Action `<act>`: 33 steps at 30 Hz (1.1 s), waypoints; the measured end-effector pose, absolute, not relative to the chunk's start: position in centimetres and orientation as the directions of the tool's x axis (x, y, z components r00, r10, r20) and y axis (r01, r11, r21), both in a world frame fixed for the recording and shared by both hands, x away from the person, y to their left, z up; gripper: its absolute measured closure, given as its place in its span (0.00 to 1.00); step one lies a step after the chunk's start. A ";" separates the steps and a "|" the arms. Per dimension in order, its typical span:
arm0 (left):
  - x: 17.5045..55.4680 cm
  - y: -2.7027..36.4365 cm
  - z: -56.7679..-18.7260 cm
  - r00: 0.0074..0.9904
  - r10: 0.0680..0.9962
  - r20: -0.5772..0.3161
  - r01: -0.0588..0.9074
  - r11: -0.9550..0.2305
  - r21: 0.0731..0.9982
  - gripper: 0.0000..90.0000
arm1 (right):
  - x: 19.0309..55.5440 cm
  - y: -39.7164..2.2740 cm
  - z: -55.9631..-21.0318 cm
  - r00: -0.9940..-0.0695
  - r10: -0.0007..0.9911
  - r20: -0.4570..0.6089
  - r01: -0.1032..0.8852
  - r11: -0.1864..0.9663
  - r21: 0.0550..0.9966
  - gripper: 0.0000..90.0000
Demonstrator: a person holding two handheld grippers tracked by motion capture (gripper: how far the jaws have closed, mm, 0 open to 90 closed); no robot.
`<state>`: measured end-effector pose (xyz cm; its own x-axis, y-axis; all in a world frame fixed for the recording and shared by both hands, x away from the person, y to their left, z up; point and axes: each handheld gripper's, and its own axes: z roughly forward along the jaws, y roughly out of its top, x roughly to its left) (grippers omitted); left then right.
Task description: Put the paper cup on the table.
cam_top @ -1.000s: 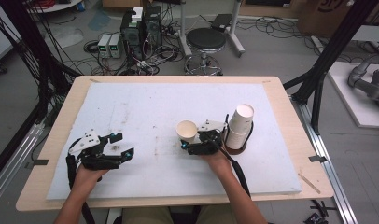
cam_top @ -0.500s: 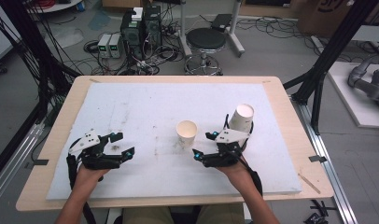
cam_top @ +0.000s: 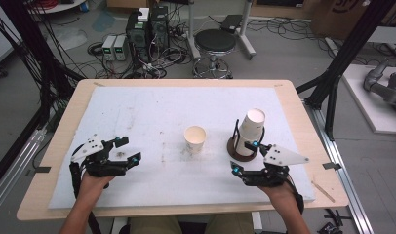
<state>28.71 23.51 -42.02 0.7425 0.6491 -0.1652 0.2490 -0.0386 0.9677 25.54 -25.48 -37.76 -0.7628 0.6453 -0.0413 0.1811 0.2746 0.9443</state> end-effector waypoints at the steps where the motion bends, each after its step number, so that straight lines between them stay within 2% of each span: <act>1: 28.7 23.5 -42.0 0.743 0.649 -0.163 0.247 -0.039 0.968 0.18 | 25.4 -26.1 -37.6 -0.753 0.656 -0.042 0.178 0.264 0.948 0.24; 15: 28.0 23.6 -41.6 0.746 0.650 -0.146 0.220 -0.033 0.975 0.18 | 24.5 -30.9 -37.8 -0.630 0.776 -0.035 0.226 0.226 0.947 0.23; 33: 27.7 23.7 -41.7 0.747 0.647 -0.150 0.227 -0.035 0.973 0.19 | 24.6 -31.1 -38.1 -0.614 0.788 -0.045 0.224 0.229 0.947 0.23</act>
<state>27.73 23.73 -41.68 0.7471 0.6474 -0.1504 0.2267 -0.0355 0.9733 24.59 -31.12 -38.09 -0.6138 0.7882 -0.0454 0.2239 0.2290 0.9473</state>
